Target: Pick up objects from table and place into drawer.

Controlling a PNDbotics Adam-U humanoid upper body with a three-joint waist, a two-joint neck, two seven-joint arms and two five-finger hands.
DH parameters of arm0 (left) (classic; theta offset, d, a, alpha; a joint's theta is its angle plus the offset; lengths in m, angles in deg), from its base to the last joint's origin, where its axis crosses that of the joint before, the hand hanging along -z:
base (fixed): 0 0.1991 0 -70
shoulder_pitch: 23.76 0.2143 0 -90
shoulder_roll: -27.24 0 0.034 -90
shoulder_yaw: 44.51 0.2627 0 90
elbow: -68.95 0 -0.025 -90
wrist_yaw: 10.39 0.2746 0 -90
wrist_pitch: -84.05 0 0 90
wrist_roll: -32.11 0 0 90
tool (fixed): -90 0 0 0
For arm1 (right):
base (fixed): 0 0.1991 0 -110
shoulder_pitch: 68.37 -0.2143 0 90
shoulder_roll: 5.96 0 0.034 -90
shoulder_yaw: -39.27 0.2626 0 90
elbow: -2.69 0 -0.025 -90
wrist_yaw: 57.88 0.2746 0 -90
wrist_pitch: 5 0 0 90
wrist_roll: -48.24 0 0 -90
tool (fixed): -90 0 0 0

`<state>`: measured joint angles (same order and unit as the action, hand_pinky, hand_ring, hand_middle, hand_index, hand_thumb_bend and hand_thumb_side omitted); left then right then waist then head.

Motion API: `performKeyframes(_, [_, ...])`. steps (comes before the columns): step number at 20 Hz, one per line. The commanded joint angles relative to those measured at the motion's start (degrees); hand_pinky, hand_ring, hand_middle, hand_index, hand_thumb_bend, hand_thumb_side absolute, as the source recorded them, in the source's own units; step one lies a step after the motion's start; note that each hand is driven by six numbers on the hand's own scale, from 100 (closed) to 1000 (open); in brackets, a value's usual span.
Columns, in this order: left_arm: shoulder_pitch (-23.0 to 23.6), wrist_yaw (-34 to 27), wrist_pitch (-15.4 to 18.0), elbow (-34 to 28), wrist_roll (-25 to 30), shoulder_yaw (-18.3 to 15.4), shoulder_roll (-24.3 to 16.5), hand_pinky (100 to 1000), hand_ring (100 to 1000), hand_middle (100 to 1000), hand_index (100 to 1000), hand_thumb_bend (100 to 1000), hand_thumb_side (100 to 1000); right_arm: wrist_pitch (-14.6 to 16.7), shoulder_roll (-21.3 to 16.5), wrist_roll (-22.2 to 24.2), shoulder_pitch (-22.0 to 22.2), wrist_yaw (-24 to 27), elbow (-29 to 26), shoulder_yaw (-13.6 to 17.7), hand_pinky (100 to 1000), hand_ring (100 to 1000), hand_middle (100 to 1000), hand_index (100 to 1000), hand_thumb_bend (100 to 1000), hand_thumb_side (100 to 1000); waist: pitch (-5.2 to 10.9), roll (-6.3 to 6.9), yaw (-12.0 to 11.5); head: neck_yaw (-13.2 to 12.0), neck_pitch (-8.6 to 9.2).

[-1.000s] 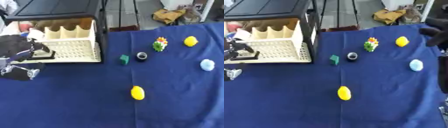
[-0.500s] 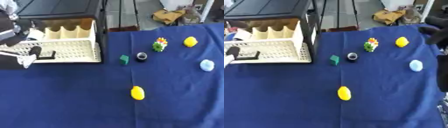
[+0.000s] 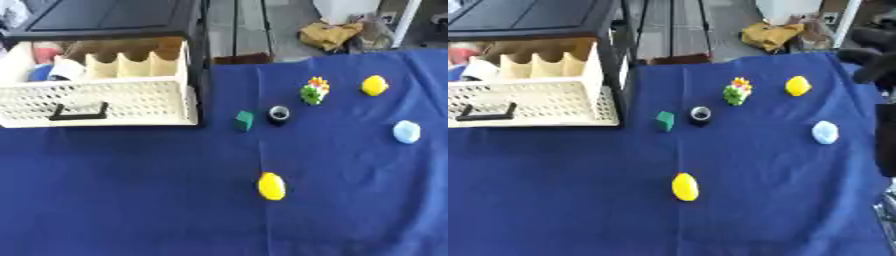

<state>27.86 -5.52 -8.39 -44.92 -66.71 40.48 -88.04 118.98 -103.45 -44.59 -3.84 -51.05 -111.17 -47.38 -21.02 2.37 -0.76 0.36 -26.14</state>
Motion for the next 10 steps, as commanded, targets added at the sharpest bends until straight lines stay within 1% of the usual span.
performKeyframes(1, [0.08, -6.38, 5.87, -0.72, -7.60, -1.16, 2.38, 506, 600, 627, 993, 100, 937, 0.56, -6.10, -1.56, -1.09, -1.18, -0.73, 0.84, 726, 806, 487, 781, 100, 952, 1.52, -0.27, -0.20, 0.50, -0.50])
performKeyframes(2, [0.32, -7.81, 8.71, -0.72, -9.14, -1.18, 3.64, 546, 659, 678, 992, 107, 934, 0.37, -7.80, -2.29, -1.36, -1.72, -0.73, 1.00, 722, 805, 486, 780, 100, 951, 1.54, -0.36, -0.27, 0.60, -0.55])
performKeyframes(5, [0.98, -10.59, 15.61, -0.72, -11.71, -0.71, 7.02, 617, 745, 741, 992, 141, 918, -0.86, -12.44, -4.65, -2.64, -3.52, -0.73, 1.45, 713, 802, 488, 782, 100, 954, 1.63, -0.52, -0.42, 0.89, -0.69])
performKeyframes(6, [1.15, -11.19, 17.34, -0.72, -11.91, -0.39, 8.02, 632, 757, 753, 993, 172, 895, -1.47, -13.79, -5.37, -3.18, -4.09, -0.73, 1.46, 709, 801, 491, 784, 100, 955, 1.68, -0.53, -0.46, 0.97, -0.72])
performKeyframes(7, [1.29, -11.63, 18.79, -0.72, -11.82, -0.07, 8.99, 632, 757, 753, 993, 172, 895, -2.04, -15.09, -6.03, -3.80, -4.61, -0.73, 1.43, 709, 801, 491, 784, 100, 955, 1.74, -0.54, -0.49, 1.05, -0.73])
performKeyframes(8, [1.39, -12.01, 19.94, -0.72, -11.65, 0.19, 9.92, 642, 766, 763, 991, 203, 873, -2.59, -16.26, -6.56, -4.43, -5.13, -0.73, 1.38, 708, 801, 493, 786, 100, 957, 1.81, -0.56, -0.51, 1.12, -0.73])
performKeyframes(9, [1.47, -12.41, 20.96, -0.72, -11.43, 0.42, 11.13, 656, 771, 766, 977, 286, 809, -3.24, -17.75, -6.83, -5.28, -5.80, -0.73, 1.30, 706, 806, 504, 795, 100, 966, 1.93, -0.63, -0.53, 1.21, -0.75])
performKeyframes(10, [1.56, -12.89, 21.83, -0.72, -11.15, 0.73, 12.33, 645, 769, 770, 961, 310, 794, -3.98, -19.22, -6.89, -6.14, -6.58, -0.73, 1.15, 705, 809, 510, 800, 100, 971, 2.04, -0.67, -0.58, 1.32, -0.77])
